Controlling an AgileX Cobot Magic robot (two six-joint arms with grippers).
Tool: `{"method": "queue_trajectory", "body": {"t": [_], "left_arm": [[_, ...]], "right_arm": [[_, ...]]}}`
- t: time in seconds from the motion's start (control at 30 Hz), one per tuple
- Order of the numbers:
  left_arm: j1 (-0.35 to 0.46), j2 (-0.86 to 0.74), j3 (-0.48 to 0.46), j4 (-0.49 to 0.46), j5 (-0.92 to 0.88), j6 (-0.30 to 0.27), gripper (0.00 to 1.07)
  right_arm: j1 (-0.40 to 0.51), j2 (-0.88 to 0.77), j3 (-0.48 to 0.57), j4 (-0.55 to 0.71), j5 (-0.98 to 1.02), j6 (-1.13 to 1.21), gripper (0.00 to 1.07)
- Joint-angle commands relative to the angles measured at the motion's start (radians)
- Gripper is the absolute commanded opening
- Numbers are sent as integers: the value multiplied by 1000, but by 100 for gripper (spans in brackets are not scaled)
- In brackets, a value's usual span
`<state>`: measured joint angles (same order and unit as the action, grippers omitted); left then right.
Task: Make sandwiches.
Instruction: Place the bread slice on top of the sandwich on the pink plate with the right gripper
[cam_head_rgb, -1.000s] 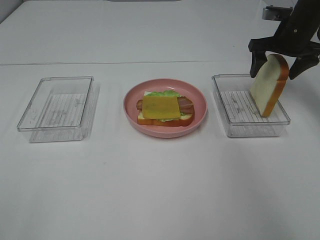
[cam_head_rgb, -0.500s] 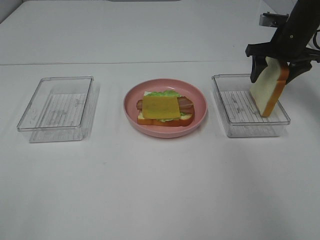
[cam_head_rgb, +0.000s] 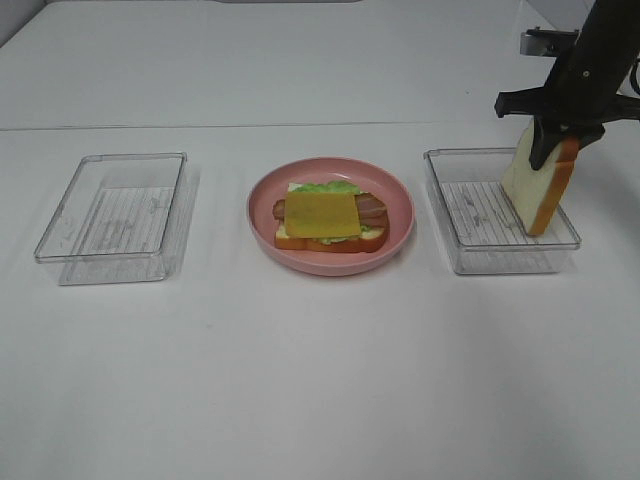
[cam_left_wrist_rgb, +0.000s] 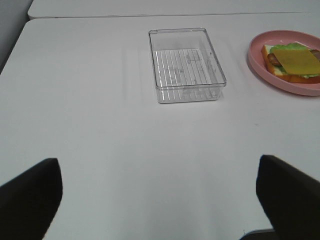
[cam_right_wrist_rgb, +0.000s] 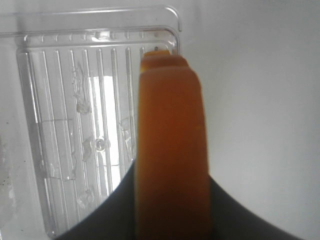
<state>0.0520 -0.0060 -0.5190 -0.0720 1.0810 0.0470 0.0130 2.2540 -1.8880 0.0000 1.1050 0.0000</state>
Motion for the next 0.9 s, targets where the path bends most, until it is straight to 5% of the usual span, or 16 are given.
{"method": "queue_trajectory", "body": {"t": [0.03, 0.67, 0.83, 0.9], "left_arm": [[1, -16, 1, -12, -11, -6, 98], [1, -16, 1, -13, -11, -6, 98], [1, -16, 1, -13, -11, -6, 98], [1, -16, 1, -13, -11, -6, 98]], "right_arm": [[-4, -14, -2, -21, 19, 8, 0], [-1, -199, -2, 115, 103, 18, 0], [-1, -226, -1, 264, 138, -38, 0], [0, -226, 17, 455, 154, -119, 0]]}}
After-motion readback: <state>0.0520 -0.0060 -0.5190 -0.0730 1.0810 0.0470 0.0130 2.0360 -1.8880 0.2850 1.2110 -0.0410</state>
